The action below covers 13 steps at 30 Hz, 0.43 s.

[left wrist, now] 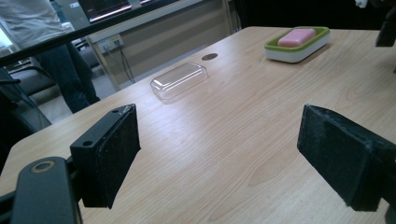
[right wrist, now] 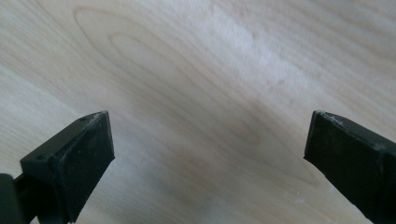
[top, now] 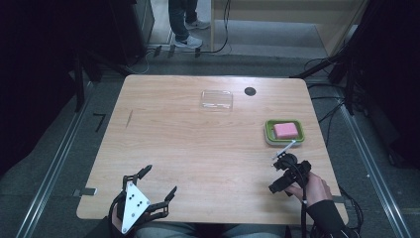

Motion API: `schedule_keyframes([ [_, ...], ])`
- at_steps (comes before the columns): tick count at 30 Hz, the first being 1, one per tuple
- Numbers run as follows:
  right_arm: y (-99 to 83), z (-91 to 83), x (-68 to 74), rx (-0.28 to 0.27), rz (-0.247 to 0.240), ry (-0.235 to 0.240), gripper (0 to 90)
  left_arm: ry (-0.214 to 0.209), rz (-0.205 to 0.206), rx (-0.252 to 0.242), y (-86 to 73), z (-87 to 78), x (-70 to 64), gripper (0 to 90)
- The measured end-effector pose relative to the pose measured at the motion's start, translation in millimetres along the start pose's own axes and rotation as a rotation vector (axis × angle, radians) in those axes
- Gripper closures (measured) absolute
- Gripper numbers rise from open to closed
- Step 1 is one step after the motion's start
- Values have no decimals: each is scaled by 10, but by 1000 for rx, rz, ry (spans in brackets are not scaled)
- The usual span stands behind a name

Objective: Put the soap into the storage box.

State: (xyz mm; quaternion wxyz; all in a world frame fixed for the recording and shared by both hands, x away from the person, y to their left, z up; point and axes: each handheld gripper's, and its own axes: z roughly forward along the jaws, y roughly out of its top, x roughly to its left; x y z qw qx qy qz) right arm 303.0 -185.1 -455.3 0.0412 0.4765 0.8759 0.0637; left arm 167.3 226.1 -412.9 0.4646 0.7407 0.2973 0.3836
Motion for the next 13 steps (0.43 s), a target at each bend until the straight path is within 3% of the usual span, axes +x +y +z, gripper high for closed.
schedule_keyframes([
  [9, -130, 82, -9, 35, 1, 2, 20, 2, -4, -2, -1, 2, 2, 136],
  [13, -119, 83, -12, 24, -6, -2, 20, 2, 1, 1, 2, 7, 2, 136],
])
